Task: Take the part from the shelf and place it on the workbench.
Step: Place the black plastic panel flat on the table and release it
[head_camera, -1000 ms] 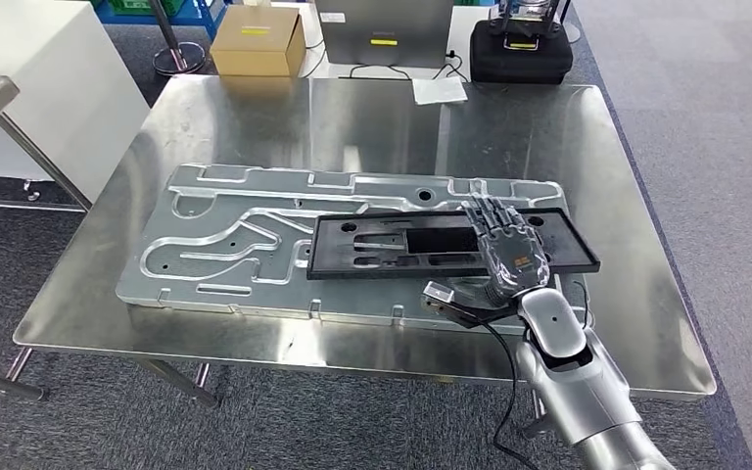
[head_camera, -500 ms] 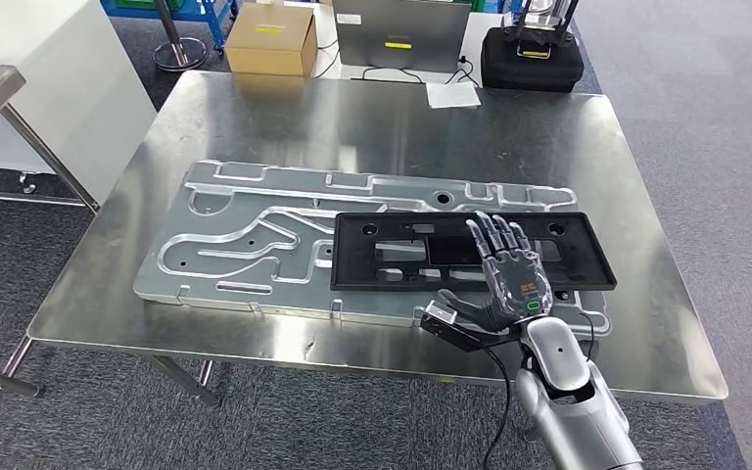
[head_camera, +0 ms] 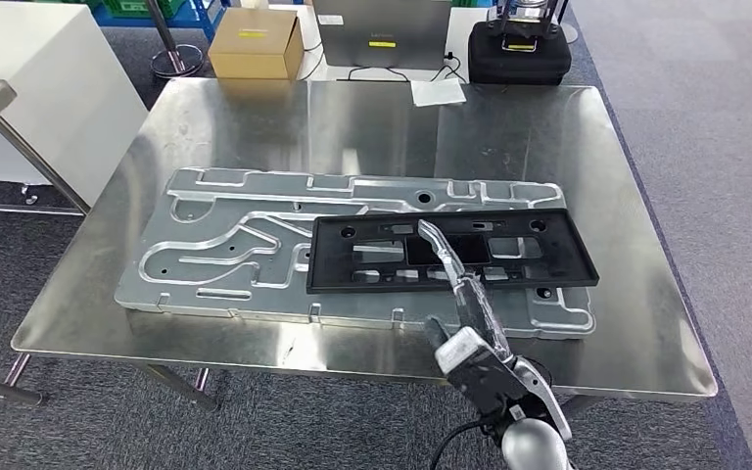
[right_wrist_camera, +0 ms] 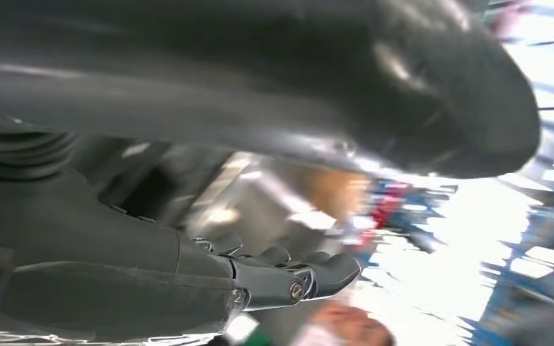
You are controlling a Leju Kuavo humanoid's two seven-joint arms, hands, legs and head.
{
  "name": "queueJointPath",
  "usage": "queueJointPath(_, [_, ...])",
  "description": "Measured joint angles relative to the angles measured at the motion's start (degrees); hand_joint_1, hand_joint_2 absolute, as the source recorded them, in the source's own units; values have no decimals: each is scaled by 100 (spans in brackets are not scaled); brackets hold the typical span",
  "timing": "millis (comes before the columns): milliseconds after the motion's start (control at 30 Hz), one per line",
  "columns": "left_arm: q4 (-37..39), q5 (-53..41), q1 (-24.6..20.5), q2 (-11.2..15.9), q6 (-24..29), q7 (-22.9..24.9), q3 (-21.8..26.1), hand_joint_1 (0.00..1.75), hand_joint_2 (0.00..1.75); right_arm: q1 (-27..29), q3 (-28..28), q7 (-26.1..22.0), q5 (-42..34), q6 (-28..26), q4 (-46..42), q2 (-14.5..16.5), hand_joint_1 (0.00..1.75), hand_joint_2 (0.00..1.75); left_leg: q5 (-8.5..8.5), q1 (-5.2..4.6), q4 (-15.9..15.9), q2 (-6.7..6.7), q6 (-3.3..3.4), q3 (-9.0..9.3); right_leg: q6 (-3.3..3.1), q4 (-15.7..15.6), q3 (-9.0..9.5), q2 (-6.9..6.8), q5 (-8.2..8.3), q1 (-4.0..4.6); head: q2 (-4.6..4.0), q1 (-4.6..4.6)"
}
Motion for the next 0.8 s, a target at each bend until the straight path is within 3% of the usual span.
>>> queueJointPath(67, [0, 139, -4, 9, -86, -81, 74, 0, 0, 167, 134, -309, -421, -14, -440, -11, 0, 131, 266, -15, -700, -5, 46, 349, 43, 22, -8, 7, -9, 19, 0, 2])
queueJointPath(100, [0, 195, -4, 10, -114, -108, 113, 0, 0, 260, 189, -444, -606, 7, -651, -26, 0, 175, 315, -26, -868, -8, 73, 426, 72, 28, -14, 8, -5, 28, 1, 4])
queueJointPath(200, [0, 317, 4, 11, -138, -125, 216, 0, 0, 587, 289, -770, -946, 99, -1181, -122, 0, 175, 375, -40, -938, -7, 178, 417, 179, 19, -20, 11, 18, 23, 1, 8])
queueJointPath(233, [0, 352, 3, 11, -138, -120, 247, 0, 0, 719, 300, -883, -979, 111, -1310, -160, 0, 175, 410, -34, -965, -1, 227, 407, 211, 66, -35, 13, -52, 16, 1, 9])
queueJointPath(300, [0, 423, -2, 12, -137, -105, 307, 0, 0, 987, 301, -1096, -1021, 112, -1481, -231, 0, 175, 487, -25, -1006, 16, 318, 354, 253, 487, -183, 19, -449, 7, 0, 15])
queueJointPath(367, [0, 508, -5, 15, -130, -92, 374, 0, 0, 1247, 290, -1264, -1161, 82, -1548, -280, 0, 87, 554, -45, -999, 27, 357, 256, 271, 1201, -413, 20, -933, 6, 0, 18])
queueJointPath(400, [-1, 557, -4, 16, -125, -87, 408, 0, 0, 1383, 271, -1339, -1286, 58, -1551, -292, 0, 44, 589, -57, -990, 31, 362, 199, 273, 1453, -464, 19, -1051, 6, 0, 18])
queueJointPath(433, [-1, 606, -2, 16, -118, -81, 448, 0, 0, 1535, 234, -1428, -1449, 36, -1537, -298, 0, 0, 624, -68, -981, 32, 363, 139, 268, 1522, -419, 19, -1051, 7, 1, 17])
queueJointPath(467, [-2, 651, 3, 14, -112, -74, 487, 0, 0, 1689, 182, -1524, -1621, 22, -1508, -300, 0, 0, 662, -78, -971, 29, 360, 79, 252, 1380, -264, 18, -949, 9, 1, 18])
queueJointPath(533, [-2, 730, 15, 2, -92, -50, 561, 0, 0, 1967, 50, -1714, -1949, 21, -1412, -300, 0, 0, 746, -98, -954, 21, 338, -25, 188, 608, 310, 16, -696, 25, 1, 16])
queueJointPath(600, [-5, 780, 26, -22, -58, -21, 620, 0, 0, 2189, -79, -1862, -2154, 66, -1306, -292, 0, 0, 832, -112, -953, 20, 288, -64, 139, -39, 737, 10, -588, 61, 1, 12])
queueJointPath(633, [-9, 805, 30, -33, -37, -5, 645, 0, 0, 2288, -144, -1907, -2222, 100, -1250, -282, 0, 0, 877, -109, -962, 23, 257, -64, 122, -167, 803, 10, -586, 85, 2, 18])
queueJointPath(700, [-19, 841, 36, -42, 5, 23, 687, 0, 0, 2470, -260, -1953, -2308, 146, -1116, -244, 0, 0, 956, -97, -990, 23, 189, -62, 75, -212, 758, 8, -492, 88, 2, 42])
queueJointPath(733, [-25, 858, 39, -44, 24, 34, 711, 0, 0, 2539, -308, -1955, -2337, 152, -1044, -216, 0, 0, 907, -89, -961, 18, 156, -87, 34, -232, 718, -4, -434, 76, 2, 46])
queueJointPath(767, [-31, 873, 45, -51, 42, 45, 734, 0, 0, 2599, -353, -1952, -2357, 151, -969, -174, 0, 0, 740, -81, -848, 11, 124, -132, -10, -252, 661, -20, -362, 56, 1, 38])
queueJointPath(800, [-39, 887, 52, -57, 62, 54, 755, 0, 0, 2651, -398, -1950, -2363, 150, -888, -124, 0, 0, 470, -68, -623, 6, 93, -201, -43, -266, 588, -37, -287, 38, 1, 27])
